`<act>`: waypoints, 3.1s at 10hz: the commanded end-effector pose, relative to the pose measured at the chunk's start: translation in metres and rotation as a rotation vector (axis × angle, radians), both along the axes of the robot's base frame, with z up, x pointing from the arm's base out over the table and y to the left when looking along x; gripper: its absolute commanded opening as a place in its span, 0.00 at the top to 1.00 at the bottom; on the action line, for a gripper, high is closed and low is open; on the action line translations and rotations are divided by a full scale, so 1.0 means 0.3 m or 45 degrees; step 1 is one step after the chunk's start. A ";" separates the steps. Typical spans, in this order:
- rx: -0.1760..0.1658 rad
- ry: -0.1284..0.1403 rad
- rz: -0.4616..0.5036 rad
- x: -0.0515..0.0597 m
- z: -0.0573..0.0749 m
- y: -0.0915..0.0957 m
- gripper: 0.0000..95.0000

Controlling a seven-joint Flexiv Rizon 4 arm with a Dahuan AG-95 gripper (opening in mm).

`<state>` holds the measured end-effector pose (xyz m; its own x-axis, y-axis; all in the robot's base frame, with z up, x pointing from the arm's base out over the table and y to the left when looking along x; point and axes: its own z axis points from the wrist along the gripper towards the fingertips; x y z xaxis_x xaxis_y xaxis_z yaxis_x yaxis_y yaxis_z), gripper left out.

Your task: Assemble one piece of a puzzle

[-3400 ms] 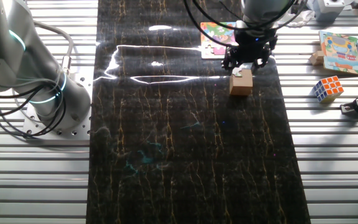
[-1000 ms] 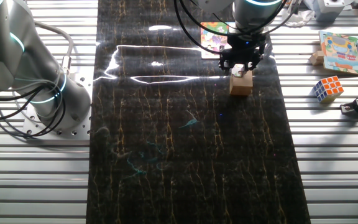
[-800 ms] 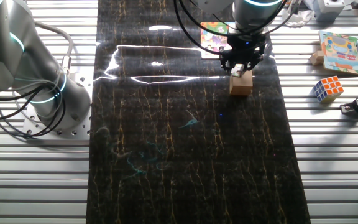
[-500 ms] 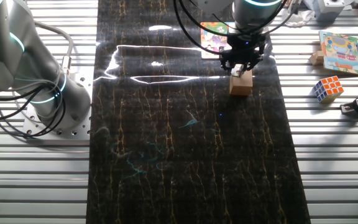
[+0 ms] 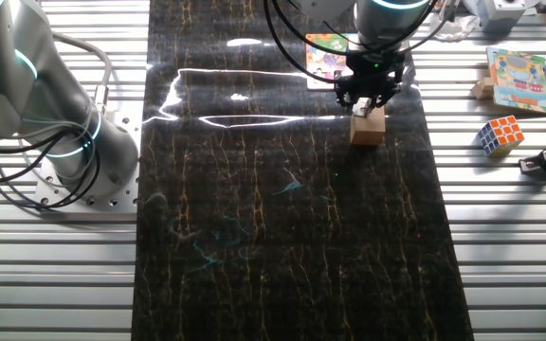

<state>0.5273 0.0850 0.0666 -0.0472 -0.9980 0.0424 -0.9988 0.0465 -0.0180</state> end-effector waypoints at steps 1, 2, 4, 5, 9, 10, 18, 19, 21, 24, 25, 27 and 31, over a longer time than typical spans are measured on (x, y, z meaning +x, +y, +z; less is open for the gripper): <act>0.000 0.000 0.000 0.001 -0.003 -0.001 1.00; 0.000 0.000 0.000 0.001 -0.003 -0.001 1.00; 0.000 0.000 0.000 0.001 -0.003 -0.001 1.00; 0.000 0.000 0.000 0.001 -0.003 -0.001 1.00; 0.000 0.000 0.000 0.001 -0.003 -0.001 1.00; 0.000 0.000 0.000 0.001 -0.003 -0.001 1.00; -0.001 0.003 -0.052 -0.016 0.045 0.021 1.00; 0.019 0.009 -0.059 -0.017 0.049 0.023 1.00; 0.001 0.007 -0.059 -0.018 0.051 0.024 1.00; 0.007 0.005 -0.060 -0.017 0.050 0.025 1.00; 0.005 0.004 -0.060 -0.017 0.050 0.025 1.00; 0.006 0.004 -0.059 -0.017 0.049 0.010 1.00; 0.038 0.007 -0.068 0.013 0.085 -0.029 1.00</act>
